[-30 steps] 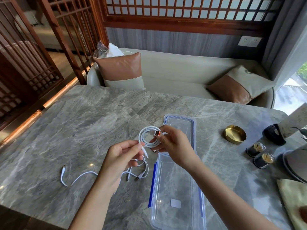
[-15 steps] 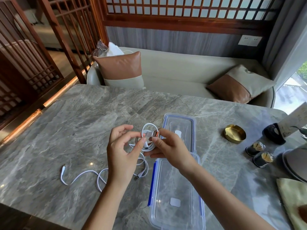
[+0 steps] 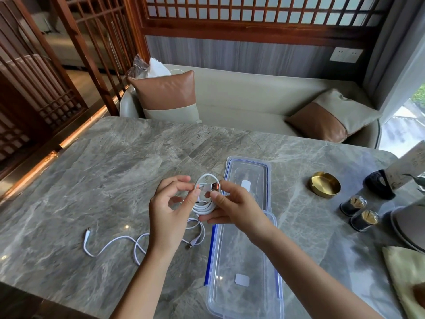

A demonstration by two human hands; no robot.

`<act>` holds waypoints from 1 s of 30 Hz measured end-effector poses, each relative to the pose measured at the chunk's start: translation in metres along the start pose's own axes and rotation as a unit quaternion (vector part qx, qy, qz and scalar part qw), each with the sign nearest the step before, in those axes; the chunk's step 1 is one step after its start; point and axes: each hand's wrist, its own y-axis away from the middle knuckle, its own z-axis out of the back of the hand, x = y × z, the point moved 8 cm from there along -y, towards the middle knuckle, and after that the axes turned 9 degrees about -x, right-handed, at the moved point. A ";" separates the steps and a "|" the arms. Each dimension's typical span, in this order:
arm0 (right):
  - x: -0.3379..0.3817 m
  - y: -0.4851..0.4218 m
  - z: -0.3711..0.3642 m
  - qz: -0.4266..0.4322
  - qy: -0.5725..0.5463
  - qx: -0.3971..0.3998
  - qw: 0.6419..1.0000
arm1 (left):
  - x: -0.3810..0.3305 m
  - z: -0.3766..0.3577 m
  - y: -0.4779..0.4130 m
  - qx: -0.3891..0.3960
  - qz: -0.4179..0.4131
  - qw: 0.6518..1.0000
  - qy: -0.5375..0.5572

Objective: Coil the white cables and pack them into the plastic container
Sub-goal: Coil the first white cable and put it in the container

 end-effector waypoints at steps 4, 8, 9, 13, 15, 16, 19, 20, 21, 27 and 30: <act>-0.003 0.000 -0.001 -0.019 -0.018 0.012 1.000 | 0.000 0.000 0.002 0.011 -0.004 1.000 -0.018; 0.001 0.000 -0.001 0.001 0.043 0.028 0.999 | 0.013 -0.012 0.006 0.074 0.098 0.992 -0.003; 0.001 0.000 0.000 0.005 0.068 0.034 0.997 | 0.019 -0.016 0.007 0.111 0.134 0.985 -0.010; -0.002 0.001 0.004 -0.008 0.115 0.071 0.991 | 0.025 -0.027 0.012 0.232 0.162 0.957 -0.059; -0.003 0.002 0.007 -0.019 0.094 0.079 0.992 | 0.023 -0.028 0.013 0.226 0.170 0.958 -0.039; -0.003 0.003 0.009 -0.030 0.072 0.075 0.994 | 0.023 -0.028 0.014 0.214 0.177 0.960 -0.021; -0.013 0.000 0.023 -0.071 -0.009 0.012 0.997 | 0.028 -0.027 0.017 0.158 0.210 0.964 0.036; -0.017 0.000 0.026 -0.078 -0.017 0.000 0.997 | 0.030 -0.027 0.019 0.140 0.223 0.963 0.057; -0.021 0.000 0.026 -0.082 -0.013 0.004 0.997 | 0.032 -0.027 0.021 0.125 0.231 0.962 0.074; -0.032 0.005 0.014 -0.059 -0.042 0.035 0.997 | 0.031 -0.031 0.030 0.073 0.228 0.965 0.108; -0.031 0.003 0.014 -0.040 -0.024 0.030 0.998 | 0.032 -0.034 0.032 0.092 0.241 0.960 0.113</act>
